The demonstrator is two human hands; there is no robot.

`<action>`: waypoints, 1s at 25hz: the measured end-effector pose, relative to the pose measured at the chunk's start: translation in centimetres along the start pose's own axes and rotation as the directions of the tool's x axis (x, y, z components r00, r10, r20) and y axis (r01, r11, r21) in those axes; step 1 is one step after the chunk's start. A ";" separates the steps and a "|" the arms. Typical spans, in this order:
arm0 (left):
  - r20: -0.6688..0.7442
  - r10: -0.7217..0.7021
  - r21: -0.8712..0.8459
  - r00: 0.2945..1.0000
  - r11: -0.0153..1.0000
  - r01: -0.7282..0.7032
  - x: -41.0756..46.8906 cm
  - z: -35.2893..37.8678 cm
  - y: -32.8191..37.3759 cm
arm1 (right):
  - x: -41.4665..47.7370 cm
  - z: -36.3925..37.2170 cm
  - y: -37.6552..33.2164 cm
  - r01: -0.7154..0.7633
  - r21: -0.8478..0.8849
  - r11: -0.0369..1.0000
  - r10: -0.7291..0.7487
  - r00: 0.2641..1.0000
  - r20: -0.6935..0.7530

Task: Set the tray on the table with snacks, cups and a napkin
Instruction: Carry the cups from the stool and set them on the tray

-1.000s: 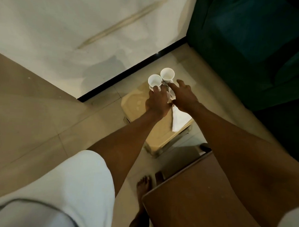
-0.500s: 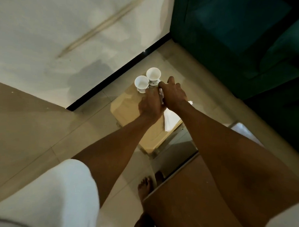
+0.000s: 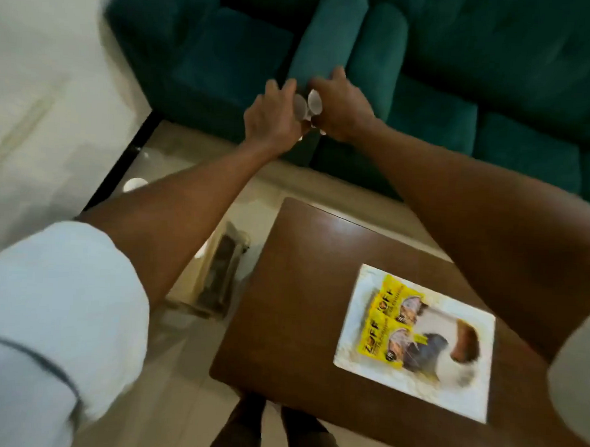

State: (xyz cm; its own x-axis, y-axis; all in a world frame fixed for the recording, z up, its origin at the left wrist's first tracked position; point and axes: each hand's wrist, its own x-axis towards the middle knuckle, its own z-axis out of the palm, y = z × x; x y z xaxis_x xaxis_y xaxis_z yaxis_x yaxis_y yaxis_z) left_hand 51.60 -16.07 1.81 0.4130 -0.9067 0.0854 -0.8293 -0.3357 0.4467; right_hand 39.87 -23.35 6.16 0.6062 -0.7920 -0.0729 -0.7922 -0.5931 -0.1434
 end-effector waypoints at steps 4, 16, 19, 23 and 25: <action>0.018 0.226 -0.058 0.974 0.973 -0.225 -0.4 1.7 16.1 | -6.5 -6.9 13.7 -0.188 -0.022 0.982 0.185 0.978 -0.095; 0.397 0.301 -0.043 0.867 0.950 -0.310 -15.7 22.6 39.2 | -30.9 3.3 41.8 -0.526 0.200 0.827 0.530 0.847 0.036; 0.515 0.259 -0.020 0.817 0.957 -0.291 -19.1 27.7 37.2 | -34.3 9.5 42.7 -0.543 0.237 0.805 0.525 0.839 0.139; 0.626 0.216 0.043 0.750 0.950 -0.310 -23.6 33.1 33.2 | -37.5 17.4 41.7 -0.575 0.284 0.767 0.513 0.816 0.266; 0.670 0.212 0.057 0.711 0.941 -0.335 -25.3 35.5 31.5 | -38.8 21.3 40.8 -0.571 0.294 0.766 0.478 0.812 0.334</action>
State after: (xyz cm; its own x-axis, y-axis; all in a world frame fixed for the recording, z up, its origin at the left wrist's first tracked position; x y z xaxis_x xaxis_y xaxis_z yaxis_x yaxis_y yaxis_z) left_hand 1.66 -12.73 -17.87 -0.1346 -0.8873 -0.4412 -0.9398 -0.0268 0.3407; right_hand -14.48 -13.75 -17.90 0.1375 -0.8784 -0.4578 -0.9328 0.0406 -0.3581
